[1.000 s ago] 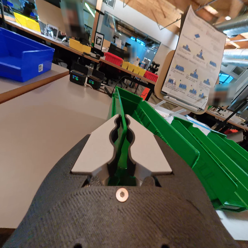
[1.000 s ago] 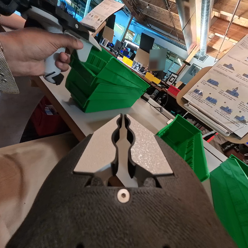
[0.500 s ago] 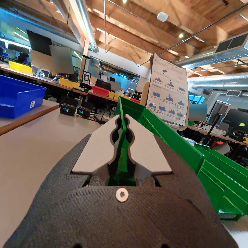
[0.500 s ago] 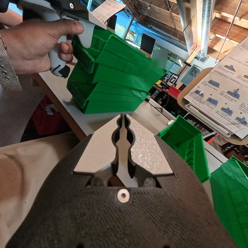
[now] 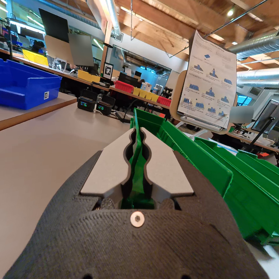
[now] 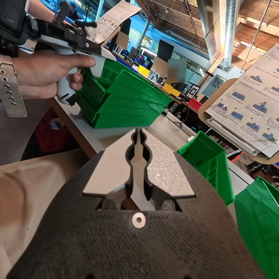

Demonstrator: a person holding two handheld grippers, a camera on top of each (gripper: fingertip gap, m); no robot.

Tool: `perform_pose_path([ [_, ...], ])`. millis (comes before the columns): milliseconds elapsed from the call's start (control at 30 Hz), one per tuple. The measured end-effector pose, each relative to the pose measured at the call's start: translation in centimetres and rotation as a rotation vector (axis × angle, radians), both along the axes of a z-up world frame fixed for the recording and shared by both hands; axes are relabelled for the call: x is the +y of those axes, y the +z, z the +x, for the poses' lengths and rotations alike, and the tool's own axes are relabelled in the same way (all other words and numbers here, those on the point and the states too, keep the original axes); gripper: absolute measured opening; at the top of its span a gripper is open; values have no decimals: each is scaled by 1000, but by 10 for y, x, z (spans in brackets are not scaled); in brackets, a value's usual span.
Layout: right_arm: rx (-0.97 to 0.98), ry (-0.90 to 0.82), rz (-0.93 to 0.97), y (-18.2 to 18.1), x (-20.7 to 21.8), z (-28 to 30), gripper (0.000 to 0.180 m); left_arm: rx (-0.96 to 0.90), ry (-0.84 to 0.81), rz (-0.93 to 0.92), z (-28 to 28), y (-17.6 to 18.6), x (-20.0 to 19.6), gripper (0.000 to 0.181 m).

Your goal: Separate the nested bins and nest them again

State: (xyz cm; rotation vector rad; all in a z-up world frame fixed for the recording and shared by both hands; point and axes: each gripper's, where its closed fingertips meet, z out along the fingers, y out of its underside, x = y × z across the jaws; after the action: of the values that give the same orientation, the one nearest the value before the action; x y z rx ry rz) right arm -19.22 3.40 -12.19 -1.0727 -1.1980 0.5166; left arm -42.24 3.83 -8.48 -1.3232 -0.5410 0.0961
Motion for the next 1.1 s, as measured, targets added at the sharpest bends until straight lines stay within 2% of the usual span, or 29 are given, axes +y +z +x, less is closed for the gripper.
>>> perform_pose_path([
  [533, -4, 11, 1, -1, -4, -1, 3, 36, 31, -19, 0, -7, 0, 6],
  [767, -10, 12, 7, -2, -5, -1, 3, 5, -13, -1, 1, -6, -3, 5],
  [833, -12, 10, 9, -2, -3, -1, 4, -17, -64, 3, 3, -4, -6, 12],
  [933, -14, 5, 5, -3, 0, -1, 4, -63, -113, 56, 5, 12, -16, 33],
  [1000, -13, 3, 0, -3, 2, 0, 5, -53, -55, 82, 4, 25, -31, 60],
  [1100, -14, 6, -12, -4, 5, 0, 6, 89, 14, 36, 18, 32, -51, 61],
])
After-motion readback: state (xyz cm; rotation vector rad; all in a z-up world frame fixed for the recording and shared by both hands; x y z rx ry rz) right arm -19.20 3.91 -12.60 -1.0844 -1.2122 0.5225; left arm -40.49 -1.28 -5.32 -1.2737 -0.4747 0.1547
